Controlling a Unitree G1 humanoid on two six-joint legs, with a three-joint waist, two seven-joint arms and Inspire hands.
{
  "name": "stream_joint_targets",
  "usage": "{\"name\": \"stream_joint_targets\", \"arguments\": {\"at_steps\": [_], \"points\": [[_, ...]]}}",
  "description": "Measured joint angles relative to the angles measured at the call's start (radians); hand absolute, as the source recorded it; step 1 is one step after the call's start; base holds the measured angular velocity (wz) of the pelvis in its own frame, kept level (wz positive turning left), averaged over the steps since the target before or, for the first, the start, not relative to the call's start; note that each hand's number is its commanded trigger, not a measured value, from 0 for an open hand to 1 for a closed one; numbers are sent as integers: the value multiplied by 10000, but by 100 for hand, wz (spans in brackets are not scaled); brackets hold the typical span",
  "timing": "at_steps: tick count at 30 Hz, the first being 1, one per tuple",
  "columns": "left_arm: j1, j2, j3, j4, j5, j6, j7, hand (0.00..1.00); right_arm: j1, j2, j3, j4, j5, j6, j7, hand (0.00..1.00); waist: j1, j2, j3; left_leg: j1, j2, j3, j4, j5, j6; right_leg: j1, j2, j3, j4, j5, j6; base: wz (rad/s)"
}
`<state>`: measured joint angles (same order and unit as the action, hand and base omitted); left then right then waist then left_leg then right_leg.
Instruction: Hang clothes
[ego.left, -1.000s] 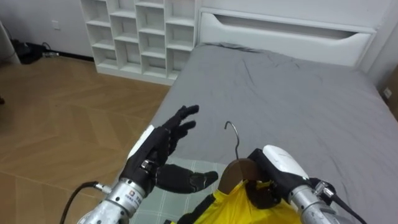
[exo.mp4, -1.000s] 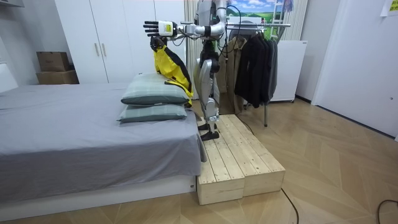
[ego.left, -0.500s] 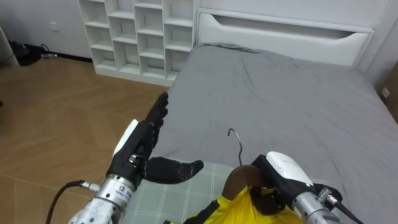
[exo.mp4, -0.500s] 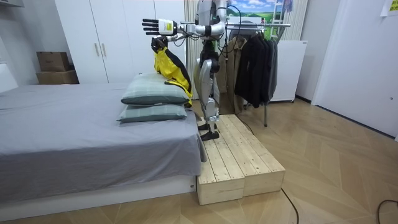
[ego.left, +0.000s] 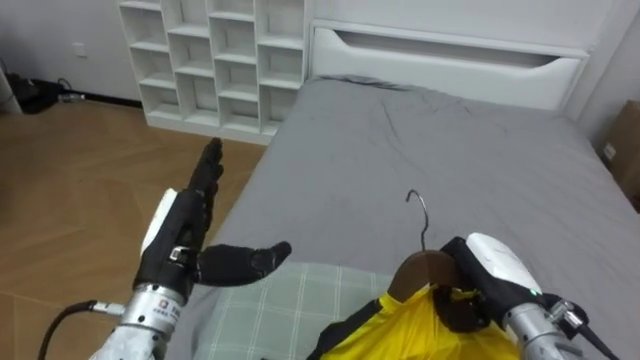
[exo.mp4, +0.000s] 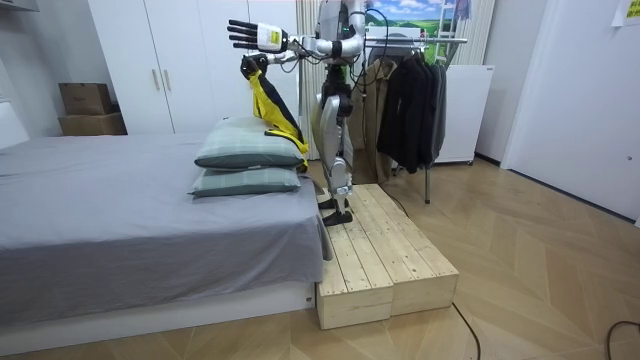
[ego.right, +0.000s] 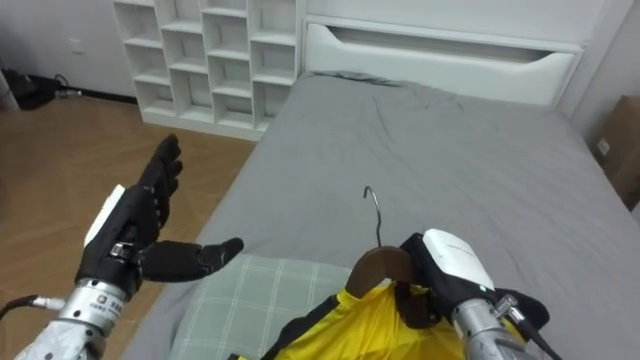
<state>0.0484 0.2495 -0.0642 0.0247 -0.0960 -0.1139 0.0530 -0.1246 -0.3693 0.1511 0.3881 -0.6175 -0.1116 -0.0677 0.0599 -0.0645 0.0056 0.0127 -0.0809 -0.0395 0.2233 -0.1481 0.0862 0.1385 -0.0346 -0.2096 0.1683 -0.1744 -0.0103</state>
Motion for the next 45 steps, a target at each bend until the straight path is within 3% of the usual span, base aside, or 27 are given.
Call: {"name": "stream_joint_targets", "arguments": {"at_steps": [5,10,17,28,39,45], "points": [[642,-1,1054,1507,1053,-20,114,0,289,-4,-781,-177,-175,34,-63,100,39,7,-5,-54,0,-29,68,-10,6,-23,-2,-60,1,0,0,2],[1115,34,1773,4055,1944,-4,474,0,466,-264,-1313,-279,-111,30,-89,100,222,95,-45,57,-4,-19,-12,-15,16,17,-1,14,13,0,1,-2],[1510,37,2279,6921,1847,31,1047,0,547,-261,-1426,-559,-117,33,-105,100,300,206,-51,135,-1,27,-101,-14,15,21,8,144,18,-1,2,-3],[1916,34,2955,9808,1839,160,1291,0,568,-267,-1441,-1023,332,33,-300,100,309,214,-47,149,-17,38,-196,-12,17,54,0,173,-8,-19,30,0],[2200,32,2953,10115,1656,631,1173,0,567,-276,-1441,-1122,616,251,-619,100,250,155,-41,93,-36,109,-178,-14,21,-3,-5,305,-18,-65,74,-1],[2135,-54,2660,10163,1784,693,1041,0,567,-274,-1429,-1333,209,268,-713,100,261,98,-51,91,-33,118,-187,-15,26,-4,-8,297,-7,-64,75,0]]}}
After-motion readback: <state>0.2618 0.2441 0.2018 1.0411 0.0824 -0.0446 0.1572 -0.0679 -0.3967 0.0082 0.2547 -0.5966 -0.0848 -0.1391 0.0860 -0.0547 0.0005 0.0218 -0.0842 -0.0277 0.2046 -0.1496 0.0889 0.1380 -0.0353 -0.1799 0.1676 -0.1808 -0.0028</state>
